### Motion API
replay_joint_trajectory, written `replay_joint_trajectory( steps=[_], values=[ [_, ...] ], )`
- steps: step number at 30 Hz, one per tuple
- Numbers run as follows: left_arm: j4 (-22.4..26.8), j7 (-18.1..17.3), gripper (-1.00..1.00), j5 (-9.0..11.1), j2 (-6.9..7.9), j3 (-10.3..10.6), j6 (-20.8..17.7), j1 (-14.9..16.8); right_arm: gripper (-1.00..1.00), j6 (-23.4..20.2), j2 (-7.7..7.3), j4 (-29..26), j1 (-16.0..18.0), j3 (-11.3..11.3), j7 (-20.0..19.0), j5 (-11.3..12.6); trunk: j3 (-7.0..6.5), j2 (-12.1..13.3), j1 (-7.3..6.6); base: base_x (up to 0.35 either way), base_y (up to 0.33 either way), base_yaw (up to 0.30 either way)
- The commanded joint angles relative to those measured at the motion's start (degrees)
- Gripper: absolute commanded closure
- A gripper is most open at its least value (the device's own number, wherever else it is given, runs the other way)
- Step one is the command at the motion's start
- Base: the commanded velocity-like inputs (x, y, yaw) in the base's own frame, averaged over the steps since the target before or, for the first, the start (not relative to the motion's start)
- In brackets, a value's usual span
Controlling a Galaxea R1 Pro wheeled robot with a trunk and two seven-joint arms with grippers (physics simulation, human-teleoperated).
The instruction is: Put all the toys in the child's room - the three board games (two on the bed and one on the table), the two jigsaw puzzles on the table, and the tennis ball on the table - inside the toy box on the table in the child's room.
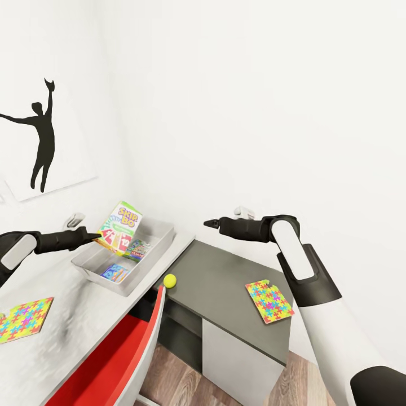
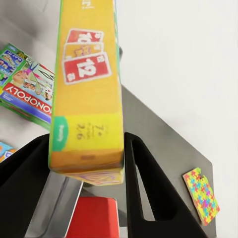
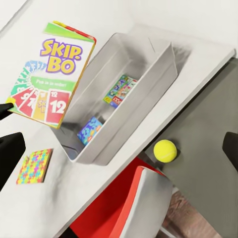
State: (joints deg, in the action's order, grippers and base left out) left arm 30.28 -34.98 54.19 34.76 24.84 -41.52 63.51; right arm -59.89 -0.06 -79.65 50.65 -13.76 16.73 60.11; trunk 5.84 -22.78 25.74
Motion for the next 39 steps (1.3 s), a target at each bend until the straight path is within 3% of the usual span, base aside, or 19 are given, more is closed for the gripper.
replay_joint_trajectory(
  steps=[1,12,22,28,39],
  values=[
    [-0.06,-0.13,1.0,0.25,0.05,0.25,-0.13,0.09,-1.0,-0.11,0.0,-0.2,0.07,-0.04,0.58,0.53,0.14,-0.14,0.04,0.0,0.0,0.0],
    [-0.14,-0.16,1.0,0.12,0.04,0.06,0.02,0.06,-1.0,-0.11,-0.02,-0.51,0.03,0.04,0.58,0.48,0.14,-0.14,0.04,0.0,0.0,0.0],
    [-0.14,-0.46,1.0,0.21,-0.13,0.54,3.04,-0.12,-1.0,-0.11,-0.03,-0.51,0.02,0.13,0.58,0.45,0.14,-0.14,0.04,0.0,0.0,0.0],
    [-0.14,-2.94,1.0,0.1,-0.13,0.64,2.99,-0.16,-1.0,-0.11,-0.01,-0.51,-0.02,0.13,0.58,0.52,0.14,-0.14,0.04,0.0,0.0,0.0],
    [-0.15,-2.92,1.0,0.13,-0.13,0.98,2.51,-0.54,-1.0,-0.11,0.05,-0.51,-0.02,0.05,0.58,0.54,0.14,-0.14,0.04,0.0,0.0,0.0]
  ],
)
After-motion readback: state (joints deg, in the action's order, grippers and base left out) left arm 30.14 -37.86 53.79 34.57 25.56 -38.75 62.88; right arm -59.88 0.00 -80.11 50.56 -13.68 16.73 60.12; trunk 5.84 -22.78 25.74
